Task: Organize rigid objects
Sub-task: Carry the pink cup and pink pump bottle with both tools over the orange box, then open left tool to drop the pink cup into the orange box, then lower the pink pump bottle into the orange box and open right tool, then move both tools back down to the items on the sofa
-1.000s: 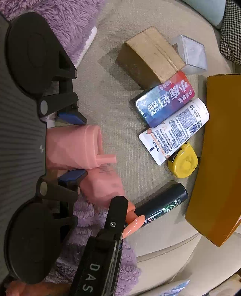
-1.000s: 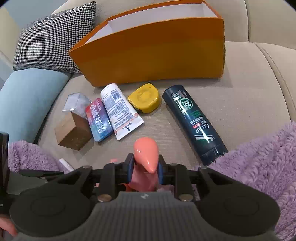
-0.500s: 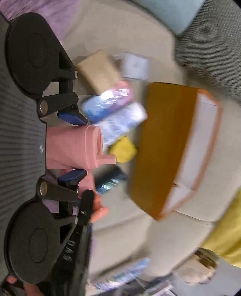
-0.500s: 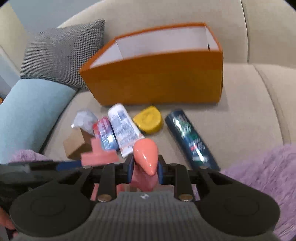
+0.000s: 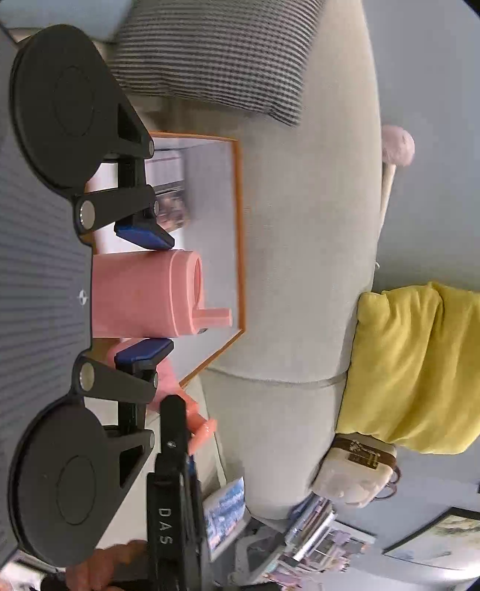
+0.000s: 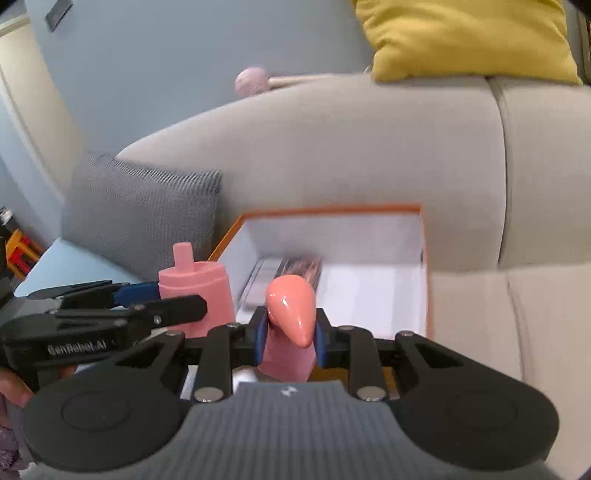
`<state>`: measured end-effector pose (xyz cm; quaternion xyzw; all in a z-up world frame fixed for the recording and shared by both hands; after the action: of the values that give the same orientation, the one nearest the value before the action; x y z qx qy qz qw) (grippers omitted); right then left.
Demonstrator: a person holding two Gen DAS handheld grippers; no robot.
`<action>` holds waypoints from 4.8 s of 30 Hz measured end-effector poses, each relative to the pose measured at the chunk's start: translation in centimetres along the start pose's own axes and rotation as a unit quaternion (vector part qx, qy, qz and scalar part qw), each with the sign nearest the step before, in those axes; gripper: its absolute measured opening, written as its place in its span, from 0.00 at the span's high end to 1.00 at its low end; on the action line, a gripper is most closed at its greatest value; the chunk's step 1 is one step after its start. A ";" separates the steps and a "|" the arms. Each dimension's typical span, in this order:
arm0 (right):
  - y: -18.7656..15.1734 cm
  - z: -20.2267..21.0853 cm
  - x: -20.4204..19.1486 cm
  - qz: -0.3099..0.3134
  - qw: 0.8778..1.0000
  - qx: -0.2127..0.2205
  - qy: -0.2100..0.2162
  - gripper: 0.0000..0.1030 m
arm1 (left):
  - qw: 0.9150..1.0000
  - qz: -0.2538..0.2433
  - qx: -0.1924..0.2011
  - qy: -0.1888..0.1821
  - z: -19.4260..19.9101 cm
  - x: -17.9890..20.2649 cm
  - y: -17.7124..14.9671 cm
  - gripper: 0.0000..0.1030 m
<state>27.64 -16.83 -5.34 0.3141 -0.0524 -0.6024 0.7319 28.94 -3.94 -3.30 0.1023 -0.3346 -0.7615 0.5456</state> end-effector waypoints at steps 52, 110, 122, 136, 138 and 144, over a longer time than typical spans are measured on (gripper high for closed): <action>2.1 -19.9 -2.8 0.011 0.990 -0.130 0.051 0.74 | 0.947 -0.189 -0.255 0.056 -9.4 -8.0 -2.8 0.39; -0.4 -17.9 -4.3 0.009 0.977 -0.203 0.068 0.87 | 0.975 0.179 -0.132 -0.021 -3.6 -14.4 -3.9 0.82; -2.0 -23.2 -7.6 0.037 0.957 -0.277 0.082 0.97 | 0.972 0.202 -0.120 -0.024 -3.2 -14.2 -5.4 0.82; -0.4 -16.6 -6.6 0.057 0.985 -0.157 0.041 0.95 | 0.980 0.189 -0.068 0.001 0.7 -12.2 -7.2 0.82; -0.5 -14.8 -6.4 0.059 0.989 -0.131 0.035 0.95 | 0.982 0.182 -0.058 0.003 1.6 -11.4 -7.6 0.82; -2.4 -9.4 -5.9 0.061 0.995 -0.067 0.029 0.90 | 0.986 0.157 -0.047 0.009 3.5 -8.4 -10.0 0.82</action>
<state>28.29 -7.90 -12.38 0.2781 -0.0095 -0.5493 0.7879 22.72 6.80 -8.59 0.0296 -0.3057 -0.6803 0.6654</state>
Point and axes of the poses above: each gripper's, at about its wrist camera, not at the fingertips, and z roughly against the way its jaws point, x to its right, y to its top, the point moved 10 cm from there along -z, roughly the way its jaws point, and after that the axes turned 12 degrees about -x, right-handed, at the moved point
